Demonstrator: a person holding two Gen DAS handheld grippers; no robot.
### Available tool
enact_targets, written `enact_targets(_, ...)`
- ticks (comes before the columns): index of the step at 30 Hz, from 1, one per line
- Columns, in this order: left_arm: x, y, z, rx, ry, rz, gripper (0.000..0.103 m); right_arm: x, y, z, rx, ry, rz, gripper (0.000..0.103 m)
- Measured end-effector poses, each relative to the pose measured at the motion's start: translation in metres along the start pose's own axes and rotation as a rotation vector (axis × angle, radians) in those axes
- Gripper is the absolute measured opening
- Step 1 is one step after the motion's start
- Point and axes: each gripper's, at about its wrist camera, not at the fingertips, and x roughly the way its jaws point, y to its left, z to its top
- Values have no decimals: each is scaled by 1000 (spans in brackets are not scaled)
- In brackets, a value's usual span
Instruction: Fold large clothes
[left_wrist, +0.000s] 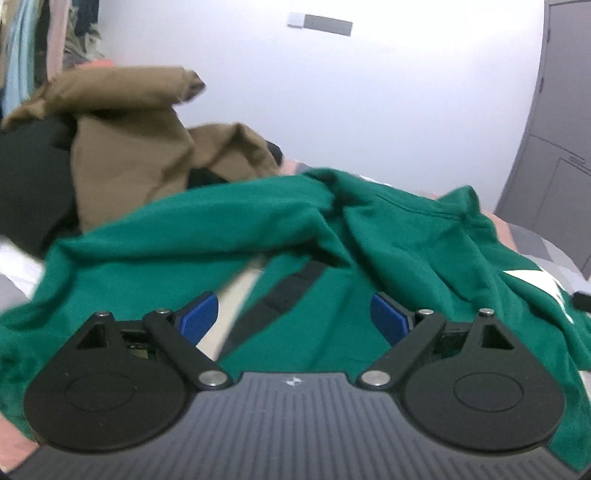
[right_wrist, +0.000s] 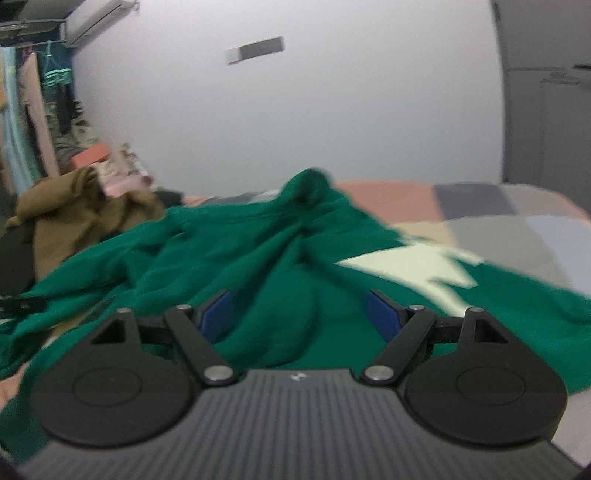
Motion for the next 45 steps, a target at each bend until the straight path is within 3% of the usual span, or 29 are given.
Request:
enact_targets(6, 23, -8, -11, -6, 59, -55, 92, 32, 42, -16, -22, 84, 74, 81)
enact_targets(9, 33, -3, -12, -22, 74, -72, 92, 56, 63, -24, -63, 131, 102, 94)
enact_targets(12, 40, 4, -13, -43, 80, -70, 92, 82, 85, -37, -99, 192, 119, 100)
enact_targets(15, 45, 12, -12, -61, 84, -60, 92, 109, 104, -54, -203, 226, 54, 103)
enact_targets(18, 47, 19, -10, -89, 81, -56, 92, 130, 114, -57, -231, 198, -24, 103)
enact_targets(20, 46, 22, -9, -89, 70, -50, 92, 140, 115, -49, -199, 164, -65, 95)
enact_targets(21, 48, 23, -9, -82, 65, -38, 92, 146, 115, -44, -189, 151, -80, 82)
enact_targets(22, 49, 25, -9, -78, 62, -26, 92, 152, 114, -38, -185, 141, -101, 64)
enact_targets(24, 54, 30, -7, -97, 63, -19, 92, 170, 112, -19, -185, 127, -165, 49)
enact_targets(27, 64, 43, -5, -152, 75, -26, 92, 195, 102, 20, -180, 102, -186, 39)
enact_targets(32, 88, 56, -2, -164, 71, 0, 92, 252, 102, 117, -200, 20, -222, 34)
enact_targets(38, 115, 73, -4, -212, 42, -19, 92, 335, 112, 215, -208, -73, -312, 34)
enact_targets(42, 129, 72, -11, -203, 22, -10, 92, 381, 105, 246, -167, -131, -352, 36)
enact_targets(45, 132, 69, -13, -199, -3, -9, 92, 410, 90, 247, -122, -107, -347, 40)
